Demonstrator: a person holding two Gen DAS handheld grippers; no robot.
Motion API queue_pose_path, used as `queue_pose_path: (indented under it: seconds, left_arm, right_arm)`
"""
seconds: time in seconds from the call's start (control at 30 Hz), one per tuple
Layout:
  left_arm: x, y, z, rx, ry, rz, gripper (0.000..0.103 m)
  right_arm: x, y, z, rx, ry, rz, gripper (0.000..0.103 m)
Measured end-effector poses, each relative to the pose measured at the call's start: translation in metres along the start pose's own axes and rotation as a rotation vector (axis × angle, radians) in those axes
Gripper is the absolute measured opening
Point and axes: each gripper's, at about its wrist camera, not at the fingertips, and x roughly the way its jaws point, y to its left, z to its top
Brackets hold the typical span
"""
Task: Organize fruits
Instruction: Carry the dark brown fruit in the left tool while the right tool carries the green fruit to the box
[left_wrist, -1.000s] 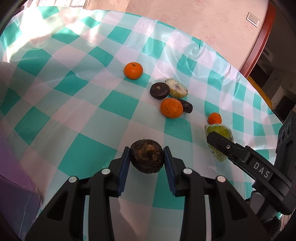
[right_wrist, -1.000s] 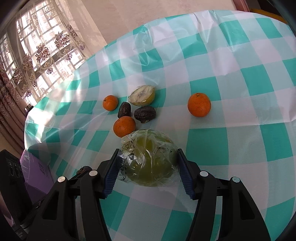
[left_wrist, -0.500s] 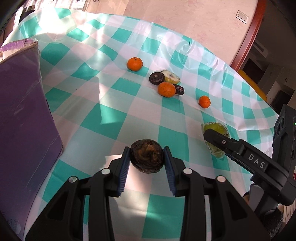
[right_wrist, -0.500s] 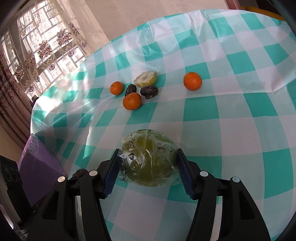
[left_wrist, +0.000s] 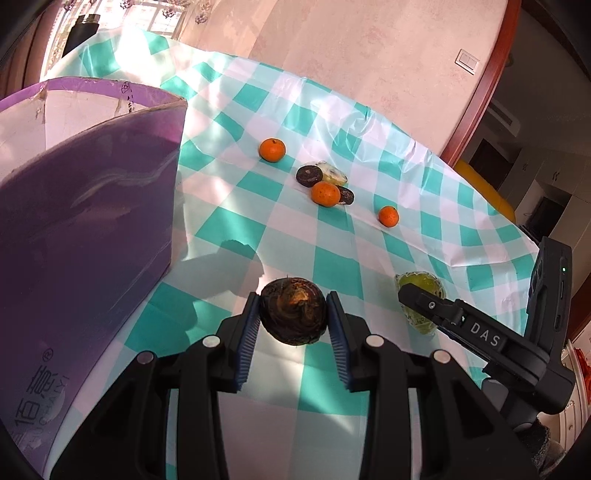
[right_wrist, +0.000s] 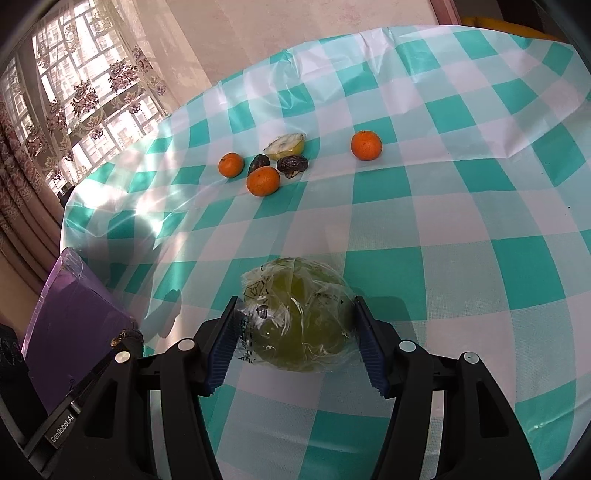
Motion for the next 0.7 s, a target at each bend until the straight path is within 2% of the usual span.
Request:
queue_pose_path:
  seconds: [0.2,0.4,0.57,0.7]
  left_arm:
    - [-0.037,-0.01,-0.014,0.077,-0.184,0.059,0.036]
    - [-0.065,-0.017,-0.022,0.122,-0.303,0.137,0.037]
    - [-0.1,-0.011,-0.017,0.086,-0.383,0.176,0.037]
    - [-0.137,0.001,-0.01,0.04,-0.458,0.21,0.037]
  right_arm:
    - [-0.015,0.01,-0.006,-0.035,-0.071,0.022,0.059]
    - [-0.025,0.023,-0.011,-0.051,-0.102,0.091,0.059]
    - [-0.031,0.041,-0.017,-0.055,-0.105,0.158,0.059]
    - [-0.041,0.07,-0.017,-0.094,-0.105,0.222,0.059]
